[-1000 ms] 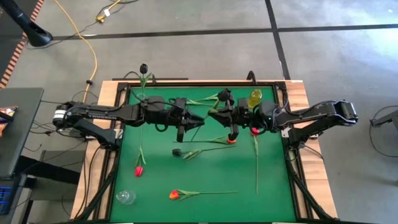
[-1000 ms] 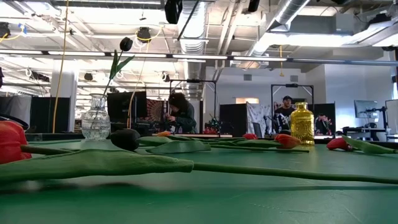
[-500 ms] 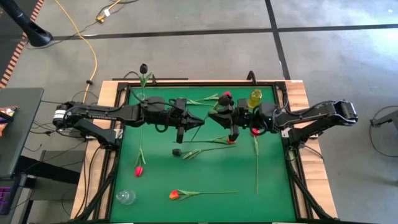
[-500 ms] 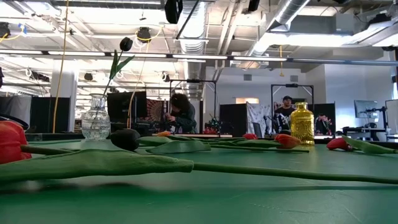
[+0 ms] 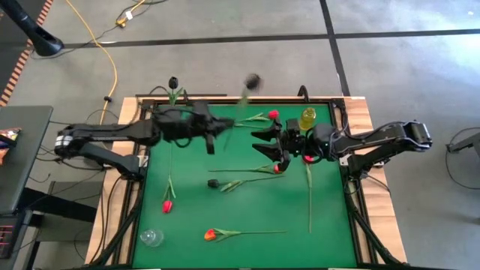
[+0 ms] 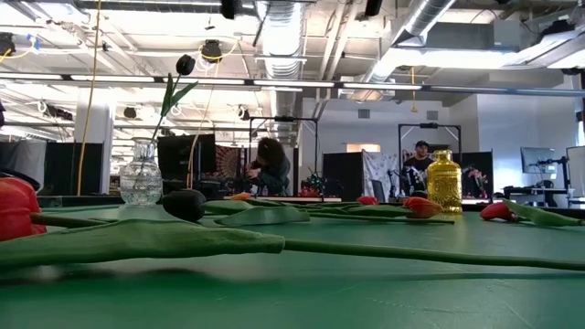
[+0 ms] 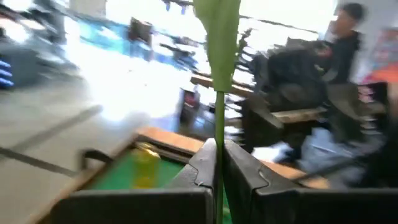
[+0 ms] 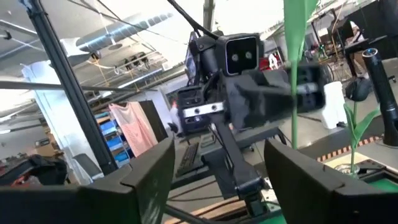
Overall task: Sort flowers into vase by color
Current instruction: Put the bottom black flower into the top transparent vase
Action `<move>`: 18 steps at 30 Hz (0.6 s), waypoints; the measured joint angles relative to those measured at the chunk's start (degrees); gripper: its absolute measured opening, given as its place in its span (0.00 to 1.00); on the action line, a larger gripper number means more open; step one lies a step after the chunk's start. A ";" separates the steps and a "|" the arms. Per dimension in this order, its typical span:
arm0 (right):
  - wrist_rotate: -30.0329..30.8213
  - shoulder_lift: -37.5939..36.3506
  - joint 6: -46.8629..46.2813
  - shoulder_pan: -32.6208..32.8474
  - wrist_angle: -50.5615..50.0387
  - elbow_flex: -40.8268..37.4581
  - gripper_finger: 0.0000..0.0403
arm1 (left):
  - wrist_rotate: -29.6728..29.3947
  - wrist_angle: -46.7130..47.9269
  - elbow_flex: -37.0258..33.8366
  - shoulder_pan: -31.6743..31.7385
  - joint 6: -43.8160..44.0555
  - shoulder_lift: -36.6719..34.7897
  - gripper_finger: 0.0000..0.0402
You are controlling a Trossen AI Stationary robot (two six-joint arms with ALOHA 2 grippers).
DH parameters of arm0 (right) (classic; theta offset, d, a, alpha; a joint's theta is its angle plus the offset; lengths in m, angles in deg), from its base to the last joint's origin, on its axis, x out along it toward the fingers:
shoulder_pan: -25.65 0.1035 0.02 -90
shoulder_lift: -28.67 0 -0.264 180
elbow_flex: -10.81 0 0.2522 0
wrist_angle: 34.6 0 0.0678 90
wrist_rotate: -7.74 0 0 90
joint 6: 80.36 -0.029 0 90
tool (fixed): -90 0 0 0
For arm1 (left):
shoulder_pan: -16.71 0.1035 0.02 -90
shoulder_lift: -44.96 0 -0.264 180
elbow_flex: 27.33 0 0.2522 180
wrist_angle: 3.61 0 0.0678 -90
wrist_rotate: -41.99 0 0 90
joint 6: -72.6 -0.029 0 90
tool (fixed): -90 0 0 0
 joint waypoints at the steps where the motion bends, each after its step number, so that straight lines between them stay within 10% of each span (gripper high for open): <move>1: 0.00 -0.04 0.00 0.00 0.09 0.00 0.69 | -2.06 1.48 0.00 0.44 -1.27 -1.53 0.00; 18: -1.31 -0.04 0.00 1.29 -5.27 0.02 0.69 | -23.17 10.54 -10.64 9.79 -11.78 -26.10 0.00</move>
